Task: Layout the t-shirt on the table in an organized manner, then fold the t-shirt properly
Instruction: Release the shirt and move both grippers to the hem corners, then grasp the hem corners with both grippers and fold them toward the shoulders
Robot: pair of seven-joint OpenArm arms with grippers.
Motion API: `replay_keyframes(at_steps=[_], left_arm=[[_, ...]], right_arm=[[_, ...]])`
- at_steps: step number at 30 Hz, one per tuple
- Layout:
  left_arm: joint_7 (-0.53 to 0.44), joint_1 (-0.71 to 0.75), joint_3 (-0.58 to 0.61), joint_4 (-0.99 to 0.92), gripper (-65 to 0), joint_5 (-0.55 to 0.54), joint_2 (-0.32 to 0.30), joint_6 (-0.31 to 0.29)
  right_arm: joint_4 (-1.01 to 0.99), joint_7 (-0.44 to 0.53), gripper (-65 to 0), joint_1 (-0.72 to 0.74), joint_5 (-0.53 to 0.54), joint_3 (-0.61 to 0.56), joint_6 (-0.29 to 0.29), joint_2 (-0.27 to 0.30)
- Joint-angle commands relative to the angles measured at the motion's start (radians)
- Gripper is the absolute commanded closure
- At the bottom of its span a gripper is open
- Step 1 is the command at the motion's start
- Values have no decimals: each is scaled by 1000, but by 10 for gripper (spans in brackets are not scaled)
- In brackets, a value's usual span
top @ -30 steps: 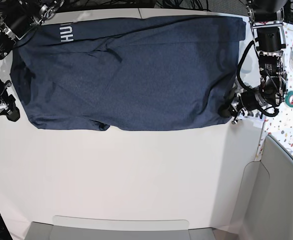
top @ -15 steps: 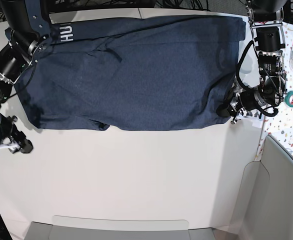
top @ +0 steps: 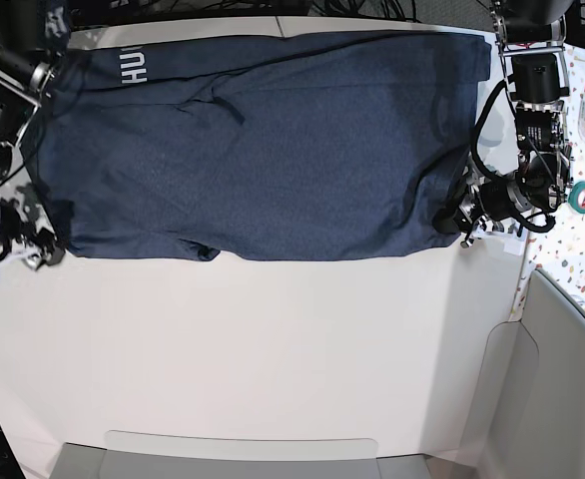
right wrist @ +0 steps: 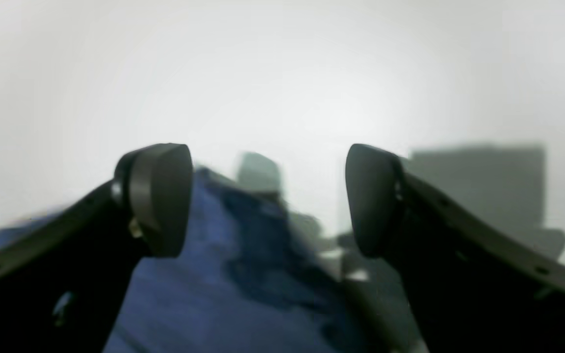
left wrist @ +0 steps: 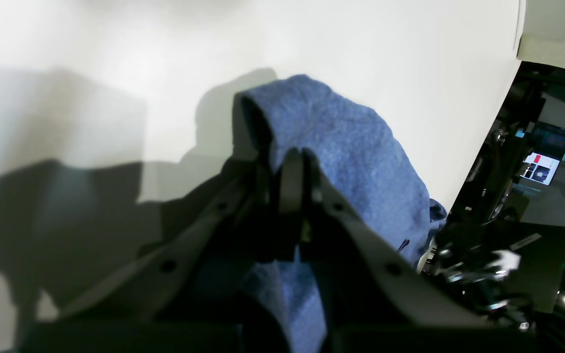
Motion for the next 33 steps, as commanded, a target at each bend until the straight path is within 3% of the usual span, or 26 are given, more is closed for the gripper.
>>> replay_keyframes(at_steps=[1, 4, 9, 19, 22, 26, 33], left_arm=[[9, 6, 9, -2, 0, 65, -11, 30], [9, 6, 9, -2, 0, 65, -11, 30], [9, 11, 9, -2, 0, 65, -6, 30], [9, 11, 9, -2, 0, 65, -9, 32], [9, 13, 9, -2, 0, 65, -8, 32], [9, 13, 9, -2, 0, 65, -6, 32], [7, 5, -1, 5, 0, 64, -6, 32]], right_arm=[[11, 23, -478, 24, 28, -1, 9, 16], [5, 26, -478, -12, 28, -2, 18, 8], [2, 27, -478, -22, 26, -41, 106, -13], [8, 26, -464, -39, 26, -125, 115, -44], [8, 26, -329, -47, 26, -125, 115, -47], [8, 26, 0, -47, 26, -125, 115, -49], [10, 27, 0, -39, 26, -114, 115, -49]])
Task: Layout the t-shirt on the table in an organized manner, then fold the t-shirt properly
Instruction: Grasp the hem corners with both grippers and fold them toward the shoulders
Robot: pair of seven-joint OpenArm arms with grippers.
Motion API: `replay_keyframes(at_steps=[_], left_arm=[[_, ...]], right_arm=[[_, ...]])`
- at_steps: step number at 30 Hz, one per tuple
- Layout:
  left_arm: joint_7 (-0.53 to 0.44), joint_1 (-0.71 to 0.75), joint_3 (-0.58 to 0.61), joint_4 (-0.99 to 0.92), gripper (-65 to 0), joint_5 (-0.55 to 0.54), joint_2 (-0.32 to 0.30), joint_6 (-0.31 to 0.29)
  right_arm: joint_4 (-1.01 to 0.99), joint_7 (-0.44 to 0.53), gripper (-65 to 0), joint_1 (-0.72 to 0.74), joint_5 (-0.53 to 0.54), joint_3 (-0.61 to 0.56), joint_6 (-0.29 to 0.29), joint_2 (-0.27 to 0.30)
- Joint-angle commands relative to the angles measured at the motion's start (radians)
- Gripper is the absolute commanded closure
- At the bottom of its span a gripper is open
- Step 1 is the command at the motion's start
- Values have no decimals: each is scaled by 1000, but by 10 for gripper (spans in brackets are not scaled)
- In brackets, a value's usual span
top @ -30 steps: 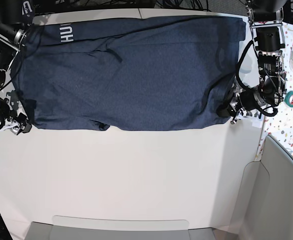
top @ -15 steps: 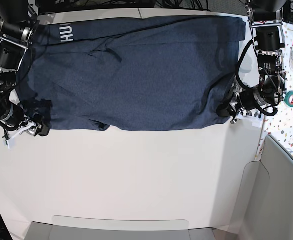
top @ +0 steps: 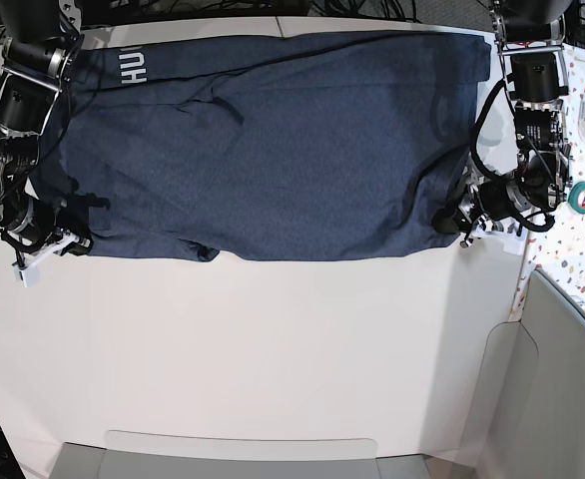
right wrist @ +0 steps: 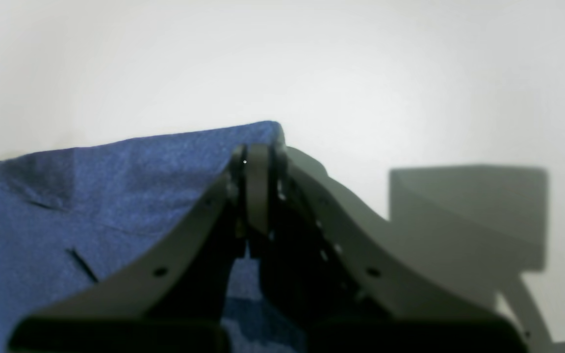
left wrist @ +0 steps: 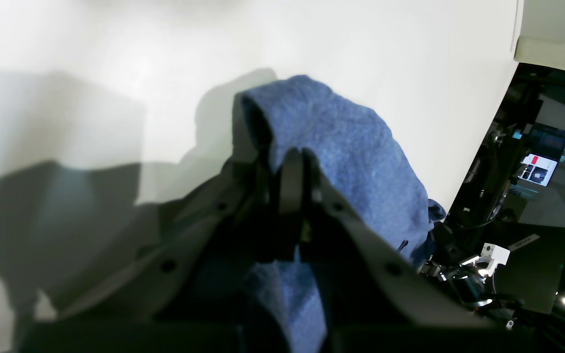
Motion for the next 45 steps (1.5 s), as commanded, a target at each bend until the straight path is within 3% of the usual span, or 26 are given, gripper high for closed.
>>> replay_keyframes(at_steps=[1, 18, 24, 40, 45], left_arm=[[13, 0, 2, 8, 0, 65, -9, 31], [-29, 8, 0, 270, 0, 62, -14, 29], [-17, 55, -89, 367, 0, 60, -14, 29], [-17, 315, -178, 668, 0, 60, -17, 29], [-15, 393, -213, 748, 0, 60, -17, 29]], right_arm=[[5, -34, 0, 13, -31, 0, 0, 11], [362, -34, 0, -87, -29, 2, 0, 11], [445, -34, 0, -131, -29, 3, 1, 11], [720, -35, 0, -375, -24, 189, 4, 9], [775, -39, 0, -461, -23, 255, 50, 6]])
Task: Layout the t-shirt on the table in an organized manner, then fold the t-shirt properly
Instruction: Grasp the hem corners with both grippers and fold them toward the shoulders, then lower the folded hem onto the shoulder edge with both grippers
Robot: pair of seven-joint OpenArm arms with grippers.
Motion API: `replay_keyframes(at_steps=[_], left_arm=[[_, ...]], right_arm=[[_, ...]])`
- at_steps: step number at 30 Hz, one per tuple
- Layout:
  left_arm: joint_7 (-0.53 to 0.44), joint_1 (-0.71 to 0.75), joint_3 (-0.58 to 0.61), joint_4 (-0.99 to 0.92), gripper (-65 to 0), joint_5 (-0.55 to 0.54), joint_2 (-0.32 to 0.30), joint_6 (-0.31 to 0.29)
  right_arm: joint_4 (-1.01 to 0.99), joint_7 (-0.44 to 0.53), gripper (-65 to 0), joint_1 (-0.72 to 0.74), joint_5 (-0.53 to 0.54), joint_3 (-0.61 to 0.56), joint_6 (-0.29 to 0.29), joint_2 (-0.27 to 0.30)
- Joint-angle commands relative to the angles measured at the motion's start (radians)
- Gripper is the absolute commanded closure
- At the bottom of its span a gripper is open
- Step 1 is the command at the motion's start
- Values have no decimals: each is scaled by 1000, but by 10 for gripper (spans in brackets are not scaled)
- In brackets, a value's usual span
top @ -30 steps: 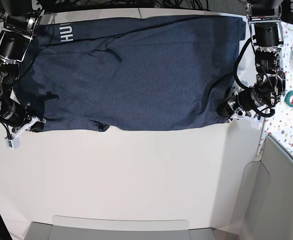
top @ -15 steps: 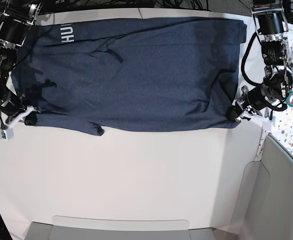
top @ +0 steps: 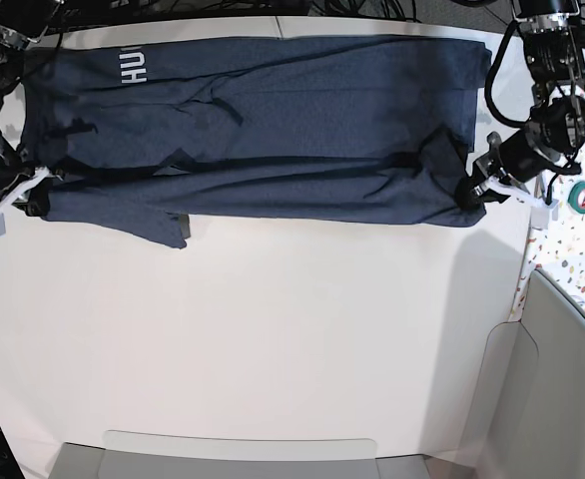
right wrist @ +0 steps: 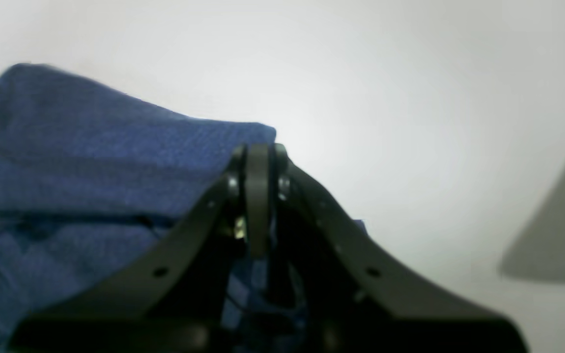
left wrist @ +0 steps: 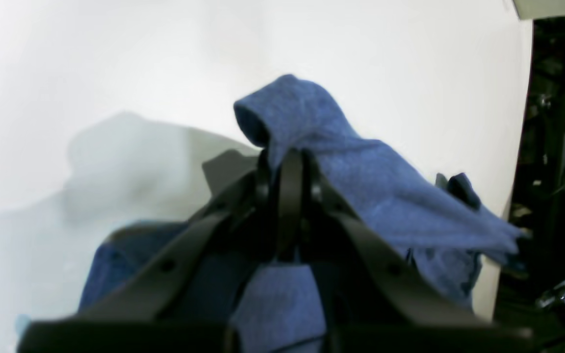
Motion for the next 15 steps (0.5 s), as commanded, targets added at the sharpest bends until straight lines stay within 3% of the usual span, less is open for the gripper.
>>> replay_keyframes(at_steps=[1, 6, 15], left_arm=[[-9, 10, -17, 15, 0, -10, -17, -2], [-9, 59, -23, 15, 0, -7, -17, -2], [-9, 105, -20, 15, 0, -5, -31, -1]], right_arm=[[26, 16, 0, -14, -1, 29, 9, 11], [67, 14, 0, -98, -1, 93, 9, -33], [75, 14, 0, -200, -1, 96, 9, -90]])
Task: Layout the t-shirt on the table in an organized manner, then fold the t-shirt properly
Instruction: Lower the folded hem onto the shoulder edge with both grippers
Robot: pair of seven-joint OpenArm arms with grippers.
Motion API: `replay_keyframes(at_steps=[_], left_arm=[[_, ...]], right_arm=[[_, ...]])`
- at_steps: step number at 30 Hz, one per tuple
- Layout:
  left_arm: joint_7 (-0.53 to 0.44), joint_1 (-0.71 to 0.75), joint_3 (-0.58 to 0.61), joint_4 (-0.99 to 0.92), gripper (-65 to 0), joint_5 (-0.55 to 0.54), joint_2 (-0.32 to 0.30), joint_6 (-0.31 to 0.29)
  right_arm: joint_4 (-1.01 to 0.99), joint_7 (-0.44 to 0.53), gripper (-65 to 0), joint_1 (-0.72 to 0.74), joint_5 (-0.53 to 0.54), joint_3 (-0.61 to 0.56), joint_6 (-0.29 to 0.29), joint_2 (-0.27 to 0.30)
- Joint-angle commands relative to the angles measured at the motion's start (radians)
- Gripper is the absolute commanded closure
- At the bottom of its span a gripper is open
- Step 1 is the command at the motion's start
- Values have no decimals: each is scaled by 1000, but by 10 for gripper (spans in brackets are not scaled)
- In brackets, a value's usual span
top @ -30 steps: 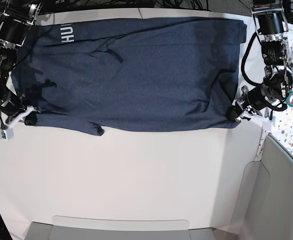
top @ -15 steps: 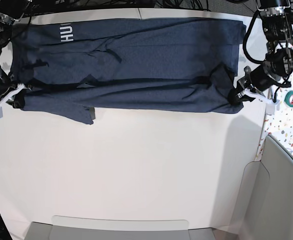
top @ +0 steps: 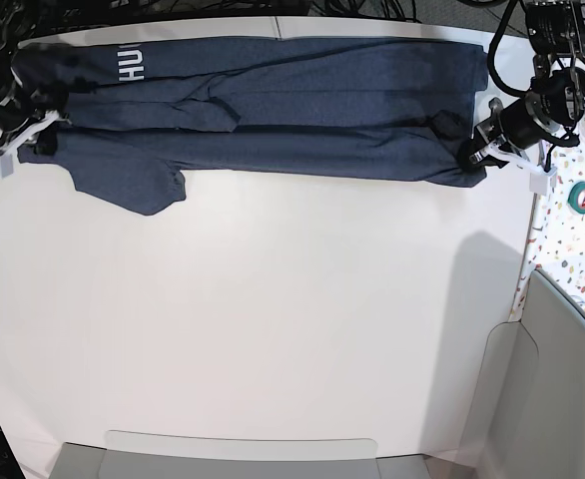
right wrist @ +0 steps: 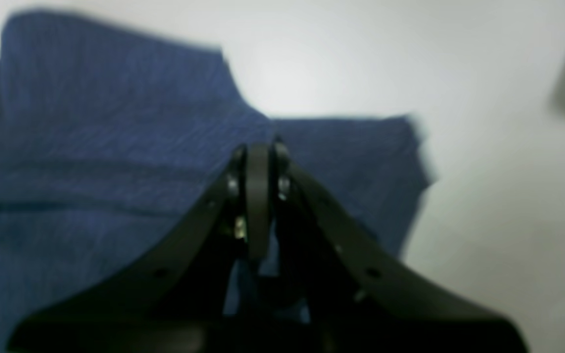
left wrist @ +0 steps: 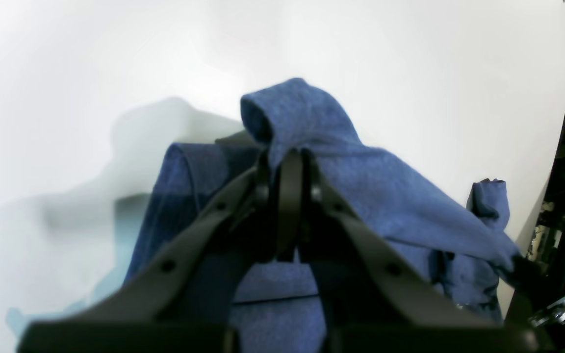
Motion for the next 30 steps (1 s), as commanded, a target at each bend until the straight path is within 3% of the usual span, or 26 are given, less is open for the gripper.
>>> replay_keyframes(at_steps=[1, 8, 30], left_arm=[[-19, -5, -7, 15, 0, -8, -17, -2], [89, -13, -10, 14, 0, -7, -17, 0], [84, 79, -13, 14, 0, -10, -8, 3]], right_arm=[[14, 21, 0, 0, 7, 5, 6, 16], [8, 21, 0, -17, 4, 2, 6, 1], [3, 21, 0, -17, 0, 6, 4, 4]])
